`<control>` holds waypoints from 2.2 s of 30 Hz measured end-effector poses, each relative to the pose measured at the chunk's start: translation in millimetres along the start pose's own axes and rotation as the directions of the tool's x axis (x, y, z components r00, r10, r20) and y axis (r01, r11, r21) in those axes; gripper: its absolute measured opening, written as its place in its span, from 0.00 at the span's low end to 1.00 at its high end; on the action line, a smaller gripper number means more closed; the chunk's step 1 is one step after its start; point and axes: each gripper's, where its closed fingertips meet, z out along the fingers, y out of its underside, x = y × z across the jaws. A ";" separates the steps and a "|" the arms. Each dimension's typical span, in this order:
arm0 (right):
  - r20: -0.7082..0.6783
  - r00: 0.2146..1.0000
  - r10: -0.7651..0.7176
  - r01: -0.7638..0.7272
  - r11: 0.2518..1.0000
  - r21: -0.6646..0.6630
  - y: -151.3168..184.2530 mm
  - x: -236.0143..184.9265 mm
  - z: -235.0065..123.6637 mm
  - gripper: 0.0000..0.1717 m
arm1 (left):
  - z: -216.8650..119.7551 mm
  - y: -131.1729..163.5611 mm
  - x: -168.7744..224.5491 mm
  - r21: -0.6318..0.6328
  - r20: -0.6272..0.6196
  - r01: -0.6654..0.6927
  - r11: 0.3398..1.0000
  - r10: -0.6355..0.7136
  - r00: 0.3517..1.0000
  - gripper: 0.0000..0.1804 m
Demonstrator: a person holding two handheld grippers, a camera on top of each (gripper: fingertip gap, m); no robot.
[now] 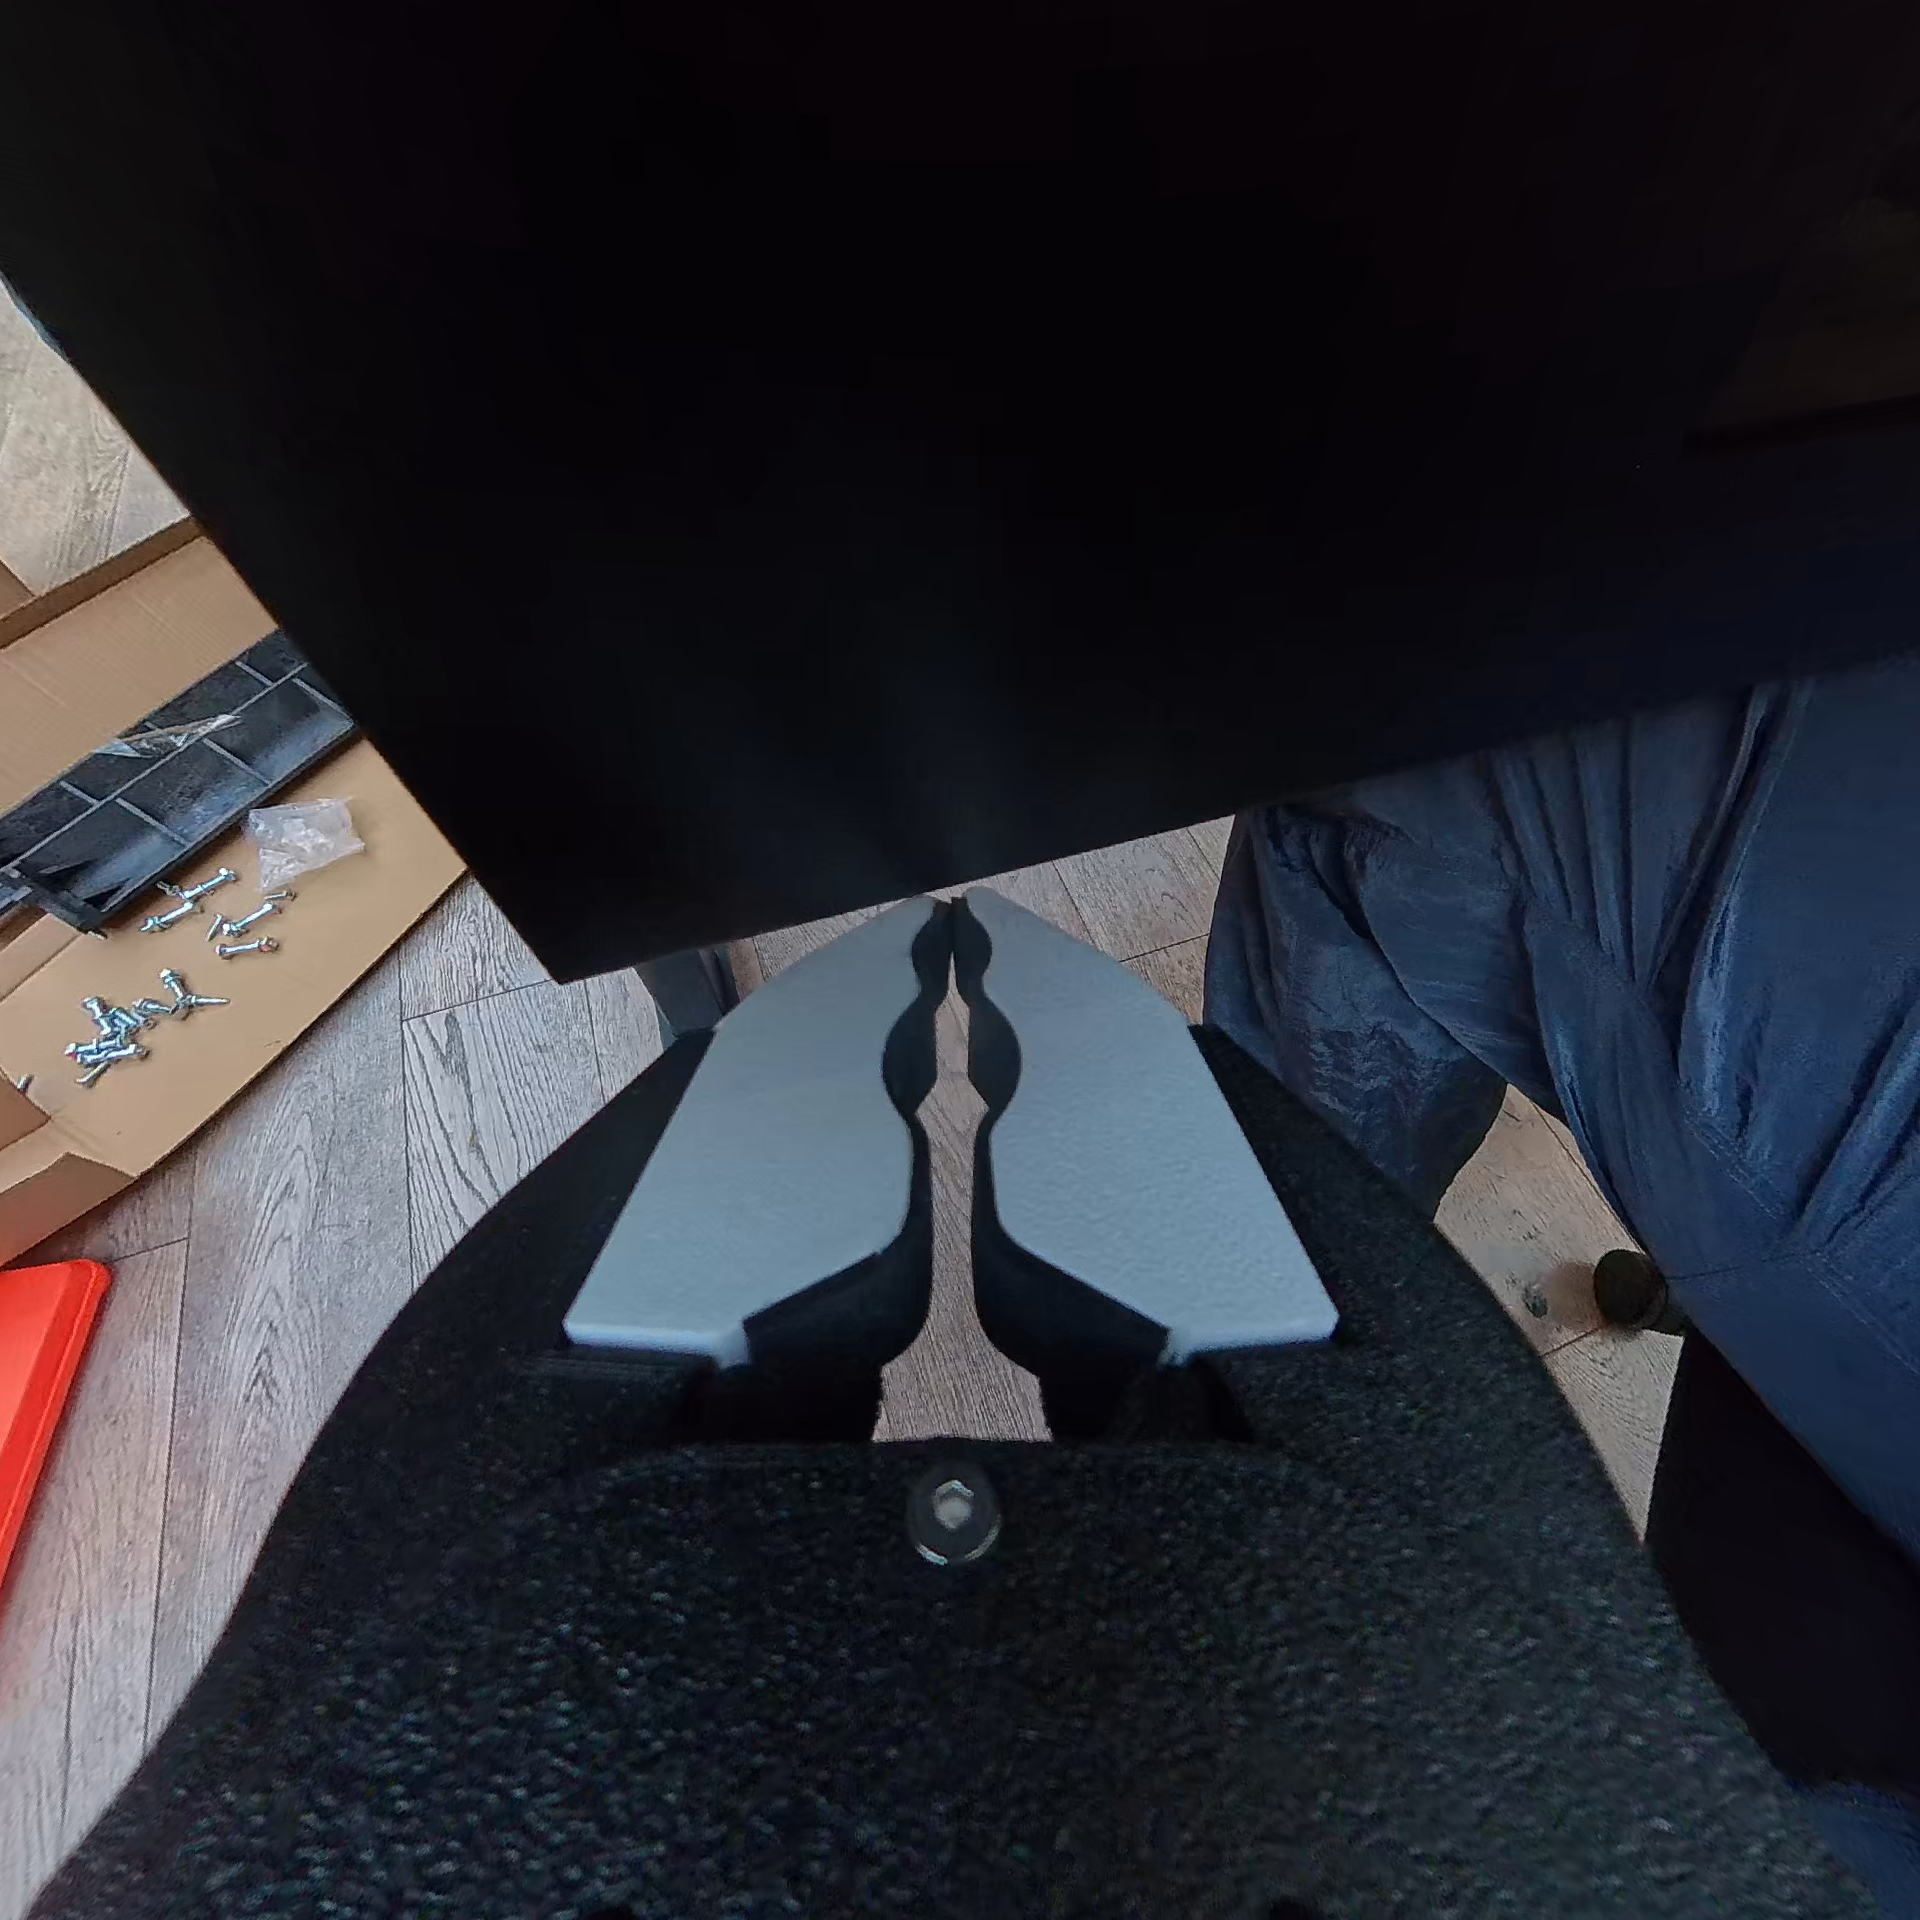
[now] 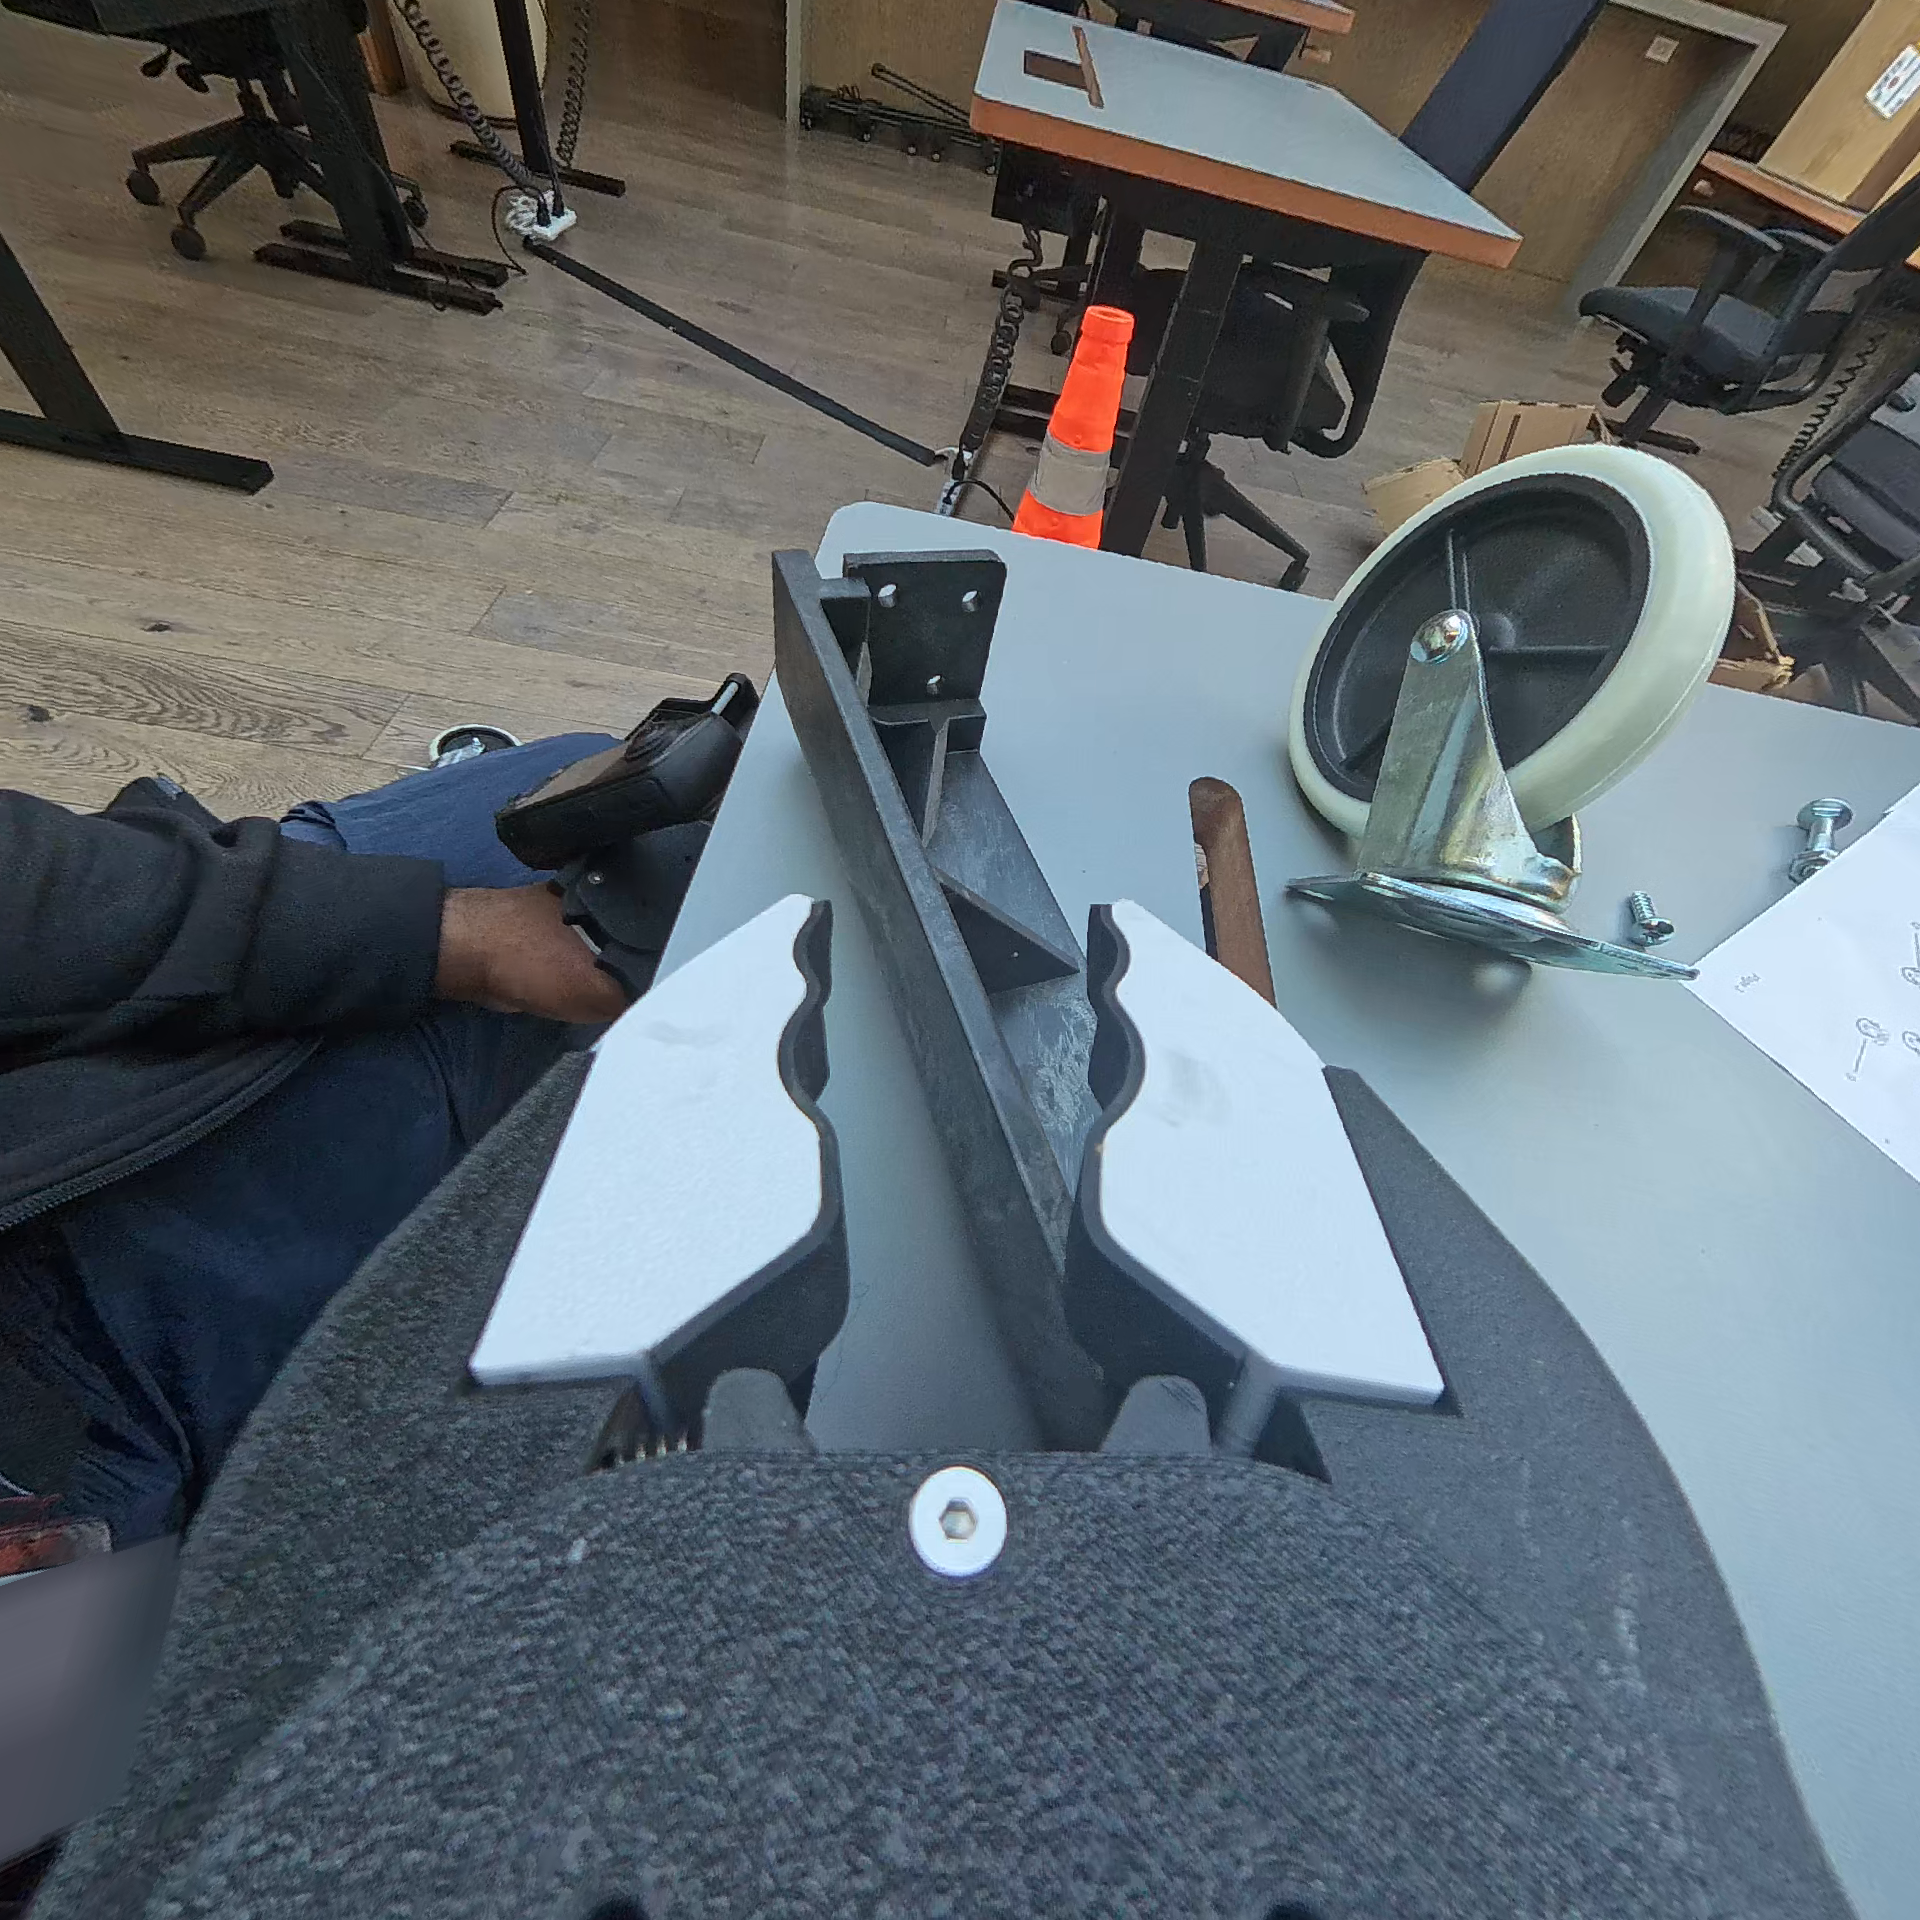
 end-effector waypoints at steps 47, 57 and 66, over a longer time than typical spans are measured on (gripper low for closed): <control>-0.016 0.987 0.157 -0.153 0.977 0.147 -15.1 112.6 -91.4 0.01 | 6.0 0.0 17.9 -0.027 -0.033 -0.056 0.998 0.055 0.998 0.00; -0.033 0.986 0.163 -0.156 0.975 0.155 -15.8 115.5 -92.3 0.01 | 4.2 2.2 17.6 -0.044 -0.034 -0.064 0.997 0.062 0.997 0.00; -0.042 0.987 0.154 -0.147 0.978 0.147 -15.1 115.1 -90.8 0.02 | 4.0 1.5 18.1 -0.042 -0.033 -0.066 0.997 0.065 0.997 0.00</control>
